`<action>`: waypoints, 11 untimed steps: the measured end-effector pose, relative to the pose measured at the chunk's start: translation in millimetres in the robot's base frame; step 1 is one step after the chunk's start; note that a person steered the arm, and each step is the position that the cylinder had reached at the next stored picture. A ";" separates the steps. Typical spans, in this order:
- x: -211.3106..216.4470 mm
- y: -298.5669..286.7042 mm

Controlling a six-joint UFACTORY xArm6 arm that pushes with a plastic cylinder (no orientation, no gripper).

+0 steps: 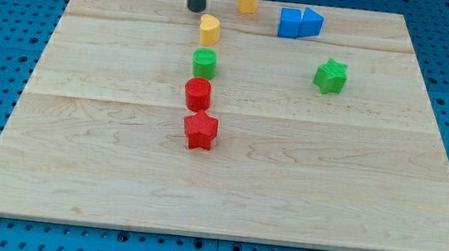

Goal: Push the yellow heart slightly right

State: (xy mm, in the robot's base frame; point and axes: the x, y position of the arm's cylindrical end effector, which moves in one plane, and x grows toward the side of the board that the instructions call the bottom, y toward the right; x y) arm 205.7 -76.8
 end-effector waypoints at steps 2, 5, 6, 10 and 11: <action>-13.7 3.8; 2.5 79.3; 2.3 -9.7; 64.6 159.1; 83.4 183.8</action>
